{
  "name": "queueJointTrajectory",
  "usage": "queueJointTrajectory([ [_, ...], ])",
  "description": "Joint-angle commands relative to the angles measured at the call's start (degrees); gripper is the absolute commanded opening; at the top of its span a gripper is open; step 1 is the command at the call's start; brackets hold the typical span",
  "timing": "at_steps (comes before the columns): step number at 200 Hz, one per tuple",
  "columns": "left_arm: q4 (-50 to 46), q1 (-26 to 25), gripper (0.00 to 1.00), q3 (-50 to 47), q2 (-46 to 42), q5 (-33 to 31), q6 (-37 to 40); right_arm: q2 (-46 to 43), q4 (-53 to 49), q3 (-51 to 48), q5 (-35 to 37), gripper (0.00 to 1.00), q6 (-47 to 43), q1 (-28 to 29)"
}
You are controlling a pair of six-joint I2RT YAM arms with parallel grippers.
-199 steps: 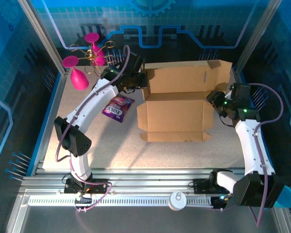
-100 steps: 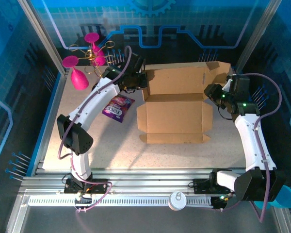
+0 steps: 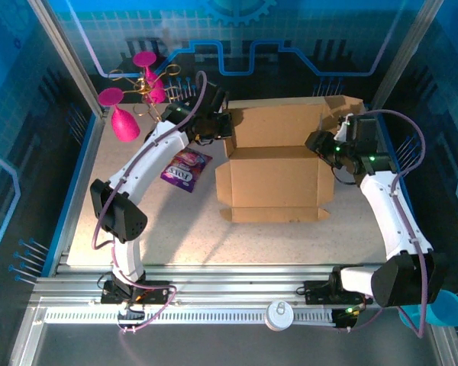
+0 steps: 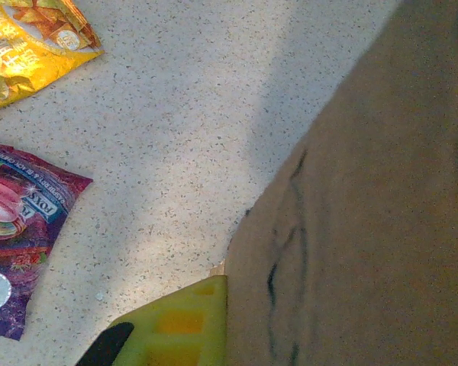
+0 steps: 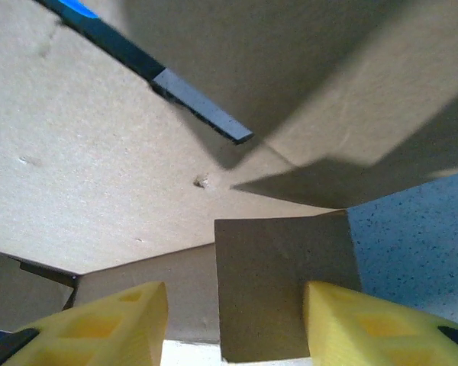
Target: Fold the paper box
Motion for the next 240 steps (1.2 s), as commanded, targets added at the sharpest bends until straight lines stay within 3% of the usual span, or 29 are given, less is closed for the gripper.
queueJointTrajectory([
  [1, 0.28, 0.22, 0.00, 2.00, -0.23, 2.84, -1.44, 1.66, 0.50, 1.56, -1.36, 0.51, -1.18, 1.86],
  [80, 0.99, 1.05, 0.00, 0.58, -1.28, 4.07, -2.47, 1.67, -1.02, 0.64, 0.13, 0.40, -2.87, 3.02],
  [124, 0.31, 1.83, 0.00, 0.44, -0.99, 4.16, -1.91, -3.90, -0.84, 6.29, -0.94, 0.51, -4.52, 1.64],
  [165, -0.50, 2.97, 0.00, 0.66, -0.57, 4.16, 0.21, -9.48, 5.25, 7.82, -5.46, 0.53, -0.94, -6.85],
  [210, 1.66, 4.28, 0.00, -1.22, -0.67, 3.93, 3.44, -8.01, 9.77, 6.41, -8.23, 0.53, 0.49, -15.56],
  [240, 0.89, 5.86, 0.00, -0.43, -0.01, 5.34, 4.71, -5.17, 16.43, 4.77, -14.02, 0.55, -6.54, -18.60],
])
